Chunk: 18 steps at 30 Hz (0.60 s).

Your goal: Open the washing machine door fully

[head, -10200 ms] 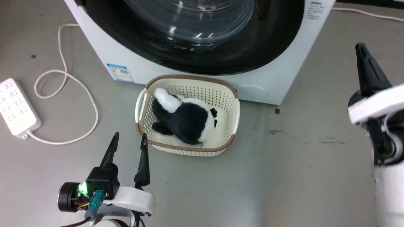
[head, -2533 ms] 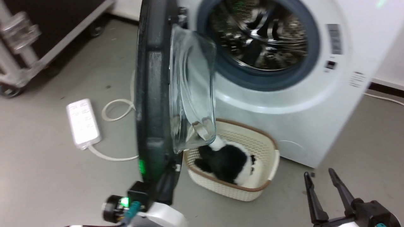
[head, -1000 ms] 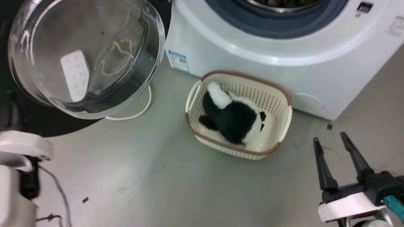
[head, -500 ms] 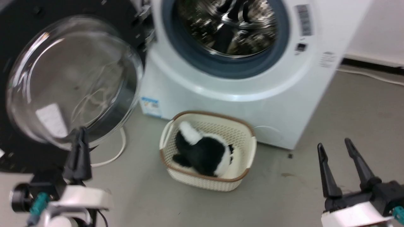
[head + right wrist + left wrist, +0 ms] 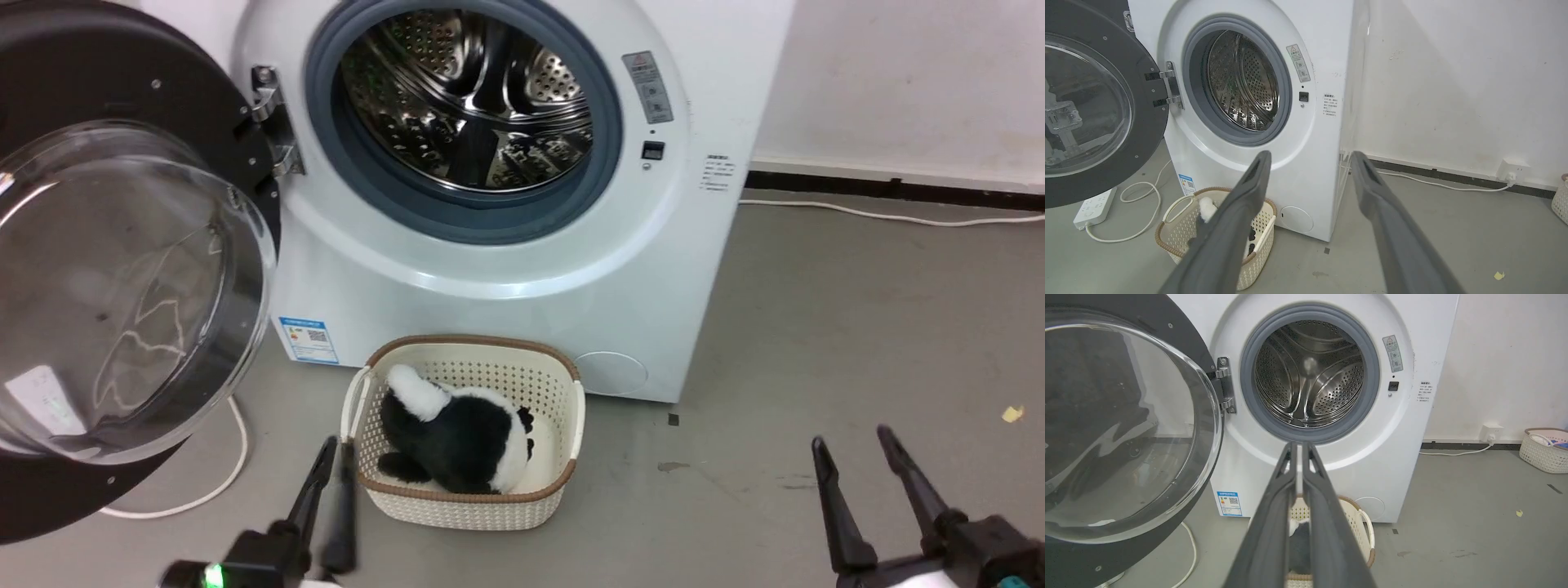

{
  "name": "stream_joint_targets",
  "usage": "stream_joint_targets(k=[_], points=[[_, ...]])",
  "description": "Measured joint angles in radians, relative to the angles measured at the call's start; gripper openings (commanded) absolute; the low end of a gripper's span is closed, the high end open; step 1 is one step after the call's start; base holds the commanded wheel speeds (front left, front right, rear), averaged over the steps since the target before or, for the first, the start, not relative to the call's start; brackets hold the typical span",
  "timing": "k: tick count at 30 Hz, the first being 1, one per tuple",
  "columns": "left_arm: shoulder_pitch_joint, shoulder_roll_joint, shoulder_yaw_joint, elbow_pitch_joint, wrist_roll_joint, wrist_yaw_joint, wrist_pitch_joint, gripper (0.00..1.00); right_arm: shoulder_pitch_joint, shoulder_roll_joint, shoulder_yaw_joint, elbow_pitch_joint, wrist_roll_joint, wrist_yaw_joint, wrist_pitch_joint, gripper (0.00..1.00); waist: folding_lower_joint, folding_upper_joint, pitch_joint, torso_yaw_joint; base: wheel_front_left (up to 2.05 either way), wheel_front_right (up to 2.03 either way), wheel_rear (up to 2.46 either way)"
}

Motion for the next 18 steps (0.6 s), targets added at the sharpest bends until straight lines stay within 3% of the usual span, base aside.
stream_joint_targets(k=[18], points=[[0.022, -0.024, -0.011, 0.091, 0.028, 0.004, 0.000, 1.00, 0.014, 0.000, -0.007, 0.074, 0.015, 0.000, 0.000, 1.00, 0.0001, 0.0000, -0.001, -0.026, 0.00, 0.00, 0.00]])
